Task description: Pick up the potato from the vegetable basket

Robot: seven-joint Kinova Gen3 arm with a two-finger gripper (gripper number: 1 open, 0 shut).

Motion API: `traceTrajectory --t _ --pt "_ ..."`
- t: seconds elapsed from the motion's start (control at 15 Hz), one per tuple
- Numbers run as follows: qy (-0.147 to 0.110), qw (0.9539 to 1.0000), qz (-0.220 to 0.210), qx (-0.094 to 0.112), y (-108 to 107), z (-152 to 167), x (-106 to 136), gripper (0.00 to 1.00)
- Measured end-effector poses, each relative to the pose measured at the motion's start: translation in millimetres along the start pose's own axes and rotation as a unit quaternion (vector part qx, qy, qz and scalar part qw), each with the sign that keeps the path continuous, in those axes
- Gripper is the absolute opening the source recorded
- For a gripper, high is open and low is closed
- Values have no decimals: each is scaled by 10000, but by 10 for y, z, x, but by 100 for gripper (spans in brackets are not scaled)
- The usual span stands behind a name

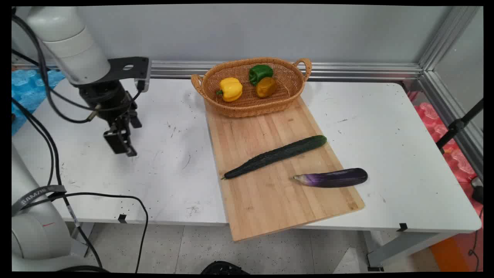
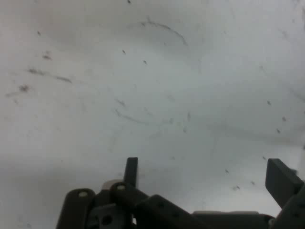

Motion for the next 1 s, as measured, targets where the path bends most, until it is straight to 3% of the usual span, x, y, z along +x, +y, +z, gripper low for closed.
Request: traceTrajectory --t 0.2,0.47,1.0 --pt "210 9996 -33 196 -168 -7 189 100" --pt "696 9956 -127 613 -581 -58 665 100" --pt "1623 9780 -227 1287 -1335 -96 1565 100"
